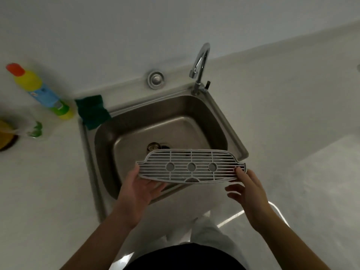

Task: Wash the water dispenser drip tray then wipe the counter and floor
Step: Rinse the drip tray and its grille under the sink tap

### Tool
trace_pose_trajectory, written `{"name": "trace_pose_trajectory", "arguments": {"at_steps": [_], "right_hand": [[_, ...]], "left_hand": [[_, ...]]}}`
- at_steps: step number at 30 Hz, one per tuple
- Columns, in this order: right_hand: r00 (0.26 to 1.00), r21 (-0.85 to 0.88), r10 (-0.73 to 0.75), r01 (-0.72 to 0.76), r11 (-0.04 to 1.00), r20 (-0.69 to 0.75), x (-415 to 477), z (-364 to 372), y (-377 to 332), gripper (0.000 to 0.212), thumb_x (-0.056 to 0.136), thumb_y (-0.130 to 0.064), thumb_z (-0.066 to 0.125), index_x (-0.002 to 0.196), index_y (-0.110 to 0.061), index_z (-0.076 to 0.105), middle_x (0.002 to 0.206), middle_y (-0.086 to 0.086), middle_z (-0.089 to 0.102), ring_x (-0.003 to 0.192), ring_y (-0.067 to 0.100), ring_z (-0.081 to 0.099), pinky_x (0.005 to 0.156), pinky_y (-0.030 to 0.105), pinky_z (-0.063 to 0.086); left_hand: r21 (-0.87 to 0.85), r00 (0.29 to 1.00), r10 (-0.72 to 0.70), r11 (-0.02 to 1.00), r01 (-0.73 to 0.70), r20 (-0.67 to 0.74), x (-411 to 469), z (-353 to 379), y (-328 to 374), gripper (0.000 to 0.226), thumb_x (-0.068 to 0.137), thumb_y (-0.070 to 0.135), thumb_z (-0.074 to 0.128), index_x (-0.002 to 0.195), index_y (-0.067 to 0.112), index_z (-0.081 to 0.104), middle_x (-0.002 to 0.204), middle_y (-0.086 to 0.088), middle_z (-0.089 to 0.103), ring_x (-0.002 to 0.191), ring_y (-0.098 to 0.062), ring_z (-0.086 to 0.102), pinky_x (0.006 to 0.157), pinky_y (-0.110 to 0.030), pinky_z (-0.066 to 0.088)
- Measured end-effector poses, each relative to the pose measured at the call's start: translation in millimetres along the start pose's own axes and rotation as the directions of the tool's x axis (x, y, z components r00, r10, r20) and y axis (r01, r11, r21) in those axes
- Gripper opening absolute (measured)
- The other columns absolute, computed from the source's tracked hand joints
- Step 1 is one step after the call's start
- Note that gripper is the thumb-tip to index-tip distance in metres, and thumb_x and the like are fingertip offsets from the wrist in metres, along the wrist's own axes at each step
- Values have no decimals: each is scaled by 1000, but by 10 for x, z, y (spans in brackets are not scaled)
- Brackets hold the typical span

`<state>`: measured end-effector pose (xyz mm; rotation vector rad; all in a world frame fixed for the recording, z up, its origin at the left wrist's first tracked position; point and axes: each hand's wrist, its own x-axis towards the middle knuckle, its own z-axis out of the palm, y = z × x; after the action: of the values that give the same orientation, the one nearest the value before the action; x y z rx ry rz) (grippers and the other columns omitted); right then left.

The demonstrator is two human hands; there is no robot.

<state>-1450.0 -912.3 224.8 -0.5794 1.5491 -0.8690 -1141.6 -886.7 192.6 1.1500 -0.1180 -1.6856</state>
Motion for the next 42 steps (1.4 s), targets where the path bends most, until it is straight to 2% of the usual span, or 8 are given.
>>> {"name": "trace_pose_trajectory", "arguments": {"at_steps": [6,17,20,22,25,28,35,42], "right_hand": [[984,-119,16,5,993,177,692,-25,-473,24,102,-40,58,113,-20,68,95,7,77,76,23,74,71,38,59],[900,-492,99,137,860,424,1664,25,-1290,41,96,-51,63,127,-24,58,99,1,76,78,18,77,58,21,58],[880,-733,-248,475,486,405,1721,107,-1455,61,92,-50,69,142,-31,40,115,-10,50,87,12,63,71,25,52],[690,-681,-486,694,234,537,1623,256,-1516,42,89,-49,66,123,-41,43,104,-16,48,82,7,57,69,23,48],[514,-508,-261,856,95,817,1486,638,-1476,17,89,-59,50,104,-52,45,84,-20,57,70,-1,58,65,15,46],[397,-403,-76,911,-89,915,1523,960,-1346,33,94,-62,47,122,-45,54,106,-18,66,89,1,59,80,28,53],[352,-344,6,917,-204,936,1761,1347,-1321,34,94,-68,43,100,-38,57,80,-16,59,69,4,54,66,31,51],[326,-252,147,891,-378,934,1867,1644,-1406,35,97,-64,47,104,-32,58,100,-3,70,84,20,66,77,43,58]], "left_hand": [[-118,974,130,981,-153,-187,263,420,-165,55,106,52,40,136,15,67,139,-19,66,126,-35,66,92,-48,59],[-120,886,262,937,-329,-383,602,898,-262,58,101,55,45,131,13,70,130,-21,71,115,-34,72,84,-43,62],[-113,868,279,929,-352,-411,662,906,-231,58,100,54,47,133,11,68,130,-22,70,114,-34,72,86,-44,62],[-119,870,270,931,-346,-413,706,903,-174,57,101,51,47,135,10,66,132,-22,69,114,-34,72,89,-45,62],[-123,878,242,940,-317,-413,781,898,-105,55,103,48,45,136,9,65,133,-23,69,110,-33,72,91,-48,59],[-129,877,217,946,-297,-429,841,861,-58,53,103,48,44,134,11,66,132,-23,69,111,-34,70,96,-50,55],[-167,880,189,944,-285,-435,1026,701,100,47,104,46,43,119,17,76,123,-19,74,106,-30,73,89,-48,59],[-181,891,195,940,-289,-410,1156,595,141,47,105,45,40,116,19,77,121,-17,75,104,-28,75,79,-41,63]]}}
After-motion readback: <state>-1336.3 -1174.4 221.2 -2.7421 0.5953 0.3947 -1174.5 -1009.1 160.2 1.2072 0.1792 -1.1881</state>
